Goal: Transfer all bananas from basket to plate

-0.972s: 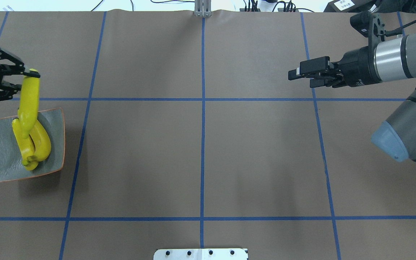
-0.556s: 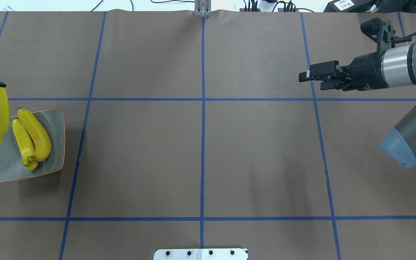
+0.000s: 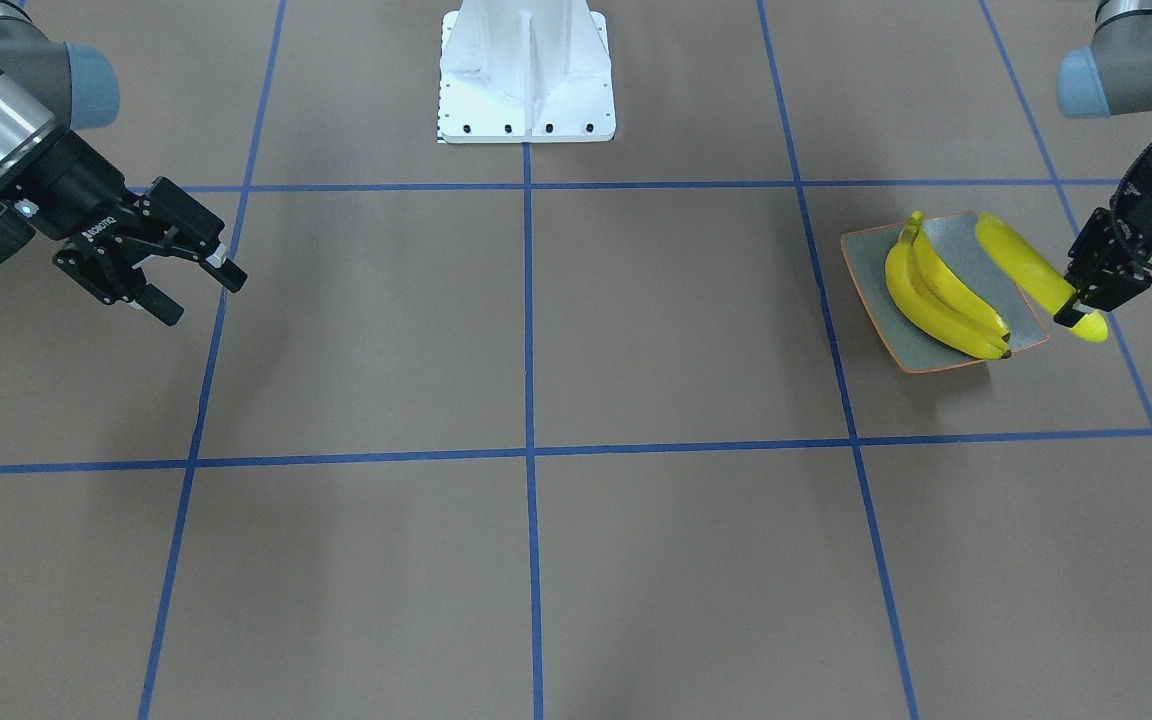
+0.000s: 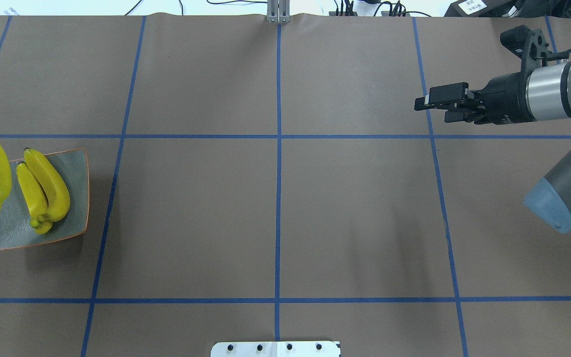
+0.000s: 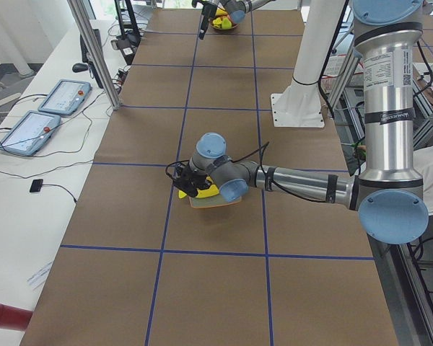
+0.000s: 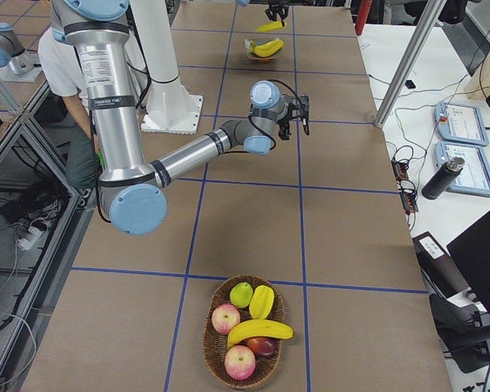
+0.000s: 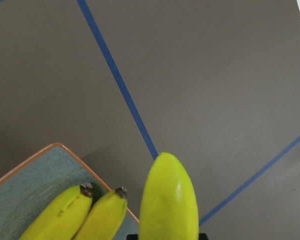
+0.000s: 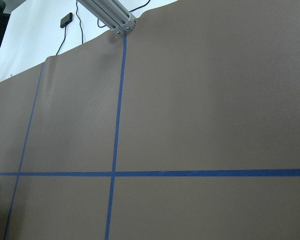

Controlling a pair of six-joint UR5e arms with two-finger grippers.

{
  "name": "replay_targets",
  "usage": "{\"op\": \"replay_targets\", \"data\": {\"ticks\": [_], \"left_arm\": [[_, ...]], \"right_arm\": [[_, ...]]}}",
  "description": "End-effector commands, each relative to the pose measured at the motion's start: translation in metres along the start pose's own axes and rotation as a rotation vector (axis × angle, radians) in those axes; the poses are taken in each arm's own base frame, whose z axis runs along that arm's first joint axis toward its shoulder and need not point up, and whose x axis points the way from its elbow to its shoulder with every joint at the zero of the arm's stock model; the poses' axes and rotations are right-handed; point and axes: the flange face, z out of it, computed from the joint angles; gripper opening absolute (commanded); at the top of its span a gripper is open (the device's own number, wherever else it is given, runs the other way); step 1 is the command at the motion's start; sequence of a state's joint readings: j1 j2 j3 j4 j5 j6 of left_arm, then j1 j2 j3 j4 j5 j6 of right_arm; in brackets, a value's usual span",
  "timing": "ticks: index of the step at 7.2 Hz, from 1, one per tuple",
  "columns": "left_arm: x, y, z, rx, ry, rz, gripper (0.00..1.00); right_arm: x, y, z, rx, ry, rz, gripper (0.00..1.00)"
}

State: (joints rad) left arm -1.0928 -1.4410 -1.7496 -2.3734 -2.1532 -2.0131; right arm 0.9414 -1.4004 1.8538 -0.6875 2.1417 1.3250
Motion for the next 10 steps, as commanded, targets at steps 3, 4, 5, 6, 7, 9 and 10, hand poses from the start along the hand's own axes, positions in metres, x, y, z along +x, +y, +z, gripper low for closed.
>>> {"op": "replay_targets", "data": {"ticks": [3, 4, 5, 6, 7, 9, 10], "left_arm": [[-0.051, 0.021, 0.006, 0.004, -0.089, 0.035, 0.00], [-0.054, 0.020, 0.012, 0.011, -0.100, 0.038, 0.00], [-0.053, 0.025, 0.019, 0.028, -0.109, 0.046, 0.00], [-0.053, 0.030, 0.025, 0.049, -0.109, 0.062, 0.00], [-0.055, 0.031, 0.028, 0.049, -0.115, 0.065, 0.00], [-0.056, 0.032, 0.028, 0.043, -0.120, 0.121, 0.33], [-0.057, 0.032, 0.029, 0.044, -0.121, 0.126, 0.41]], "right_arm": [[-0.001, -0.002, -0.001, 0.009, 0.005, 0.007, 1.00], [0.001, -0.002, 0.000, 0.008, 0.009, 0.010, 1.00], [0.001, -0.002, 0.000, 0.009, 0.006, 0.008, 1.00], [0.000, -0.002, -0.002, 0.009, 0.004, 0.007, 1.00], [0.000, -0.002, -0.002, 0.011, 0.004, 0.007, 1.00], [-0.004, -0.003, -0.008, 0.013, -0.006, 0.003, 1.00], [-0.003, -0.003, -0.008, 0.013, -0.005, 0.004, 1.00]]}}
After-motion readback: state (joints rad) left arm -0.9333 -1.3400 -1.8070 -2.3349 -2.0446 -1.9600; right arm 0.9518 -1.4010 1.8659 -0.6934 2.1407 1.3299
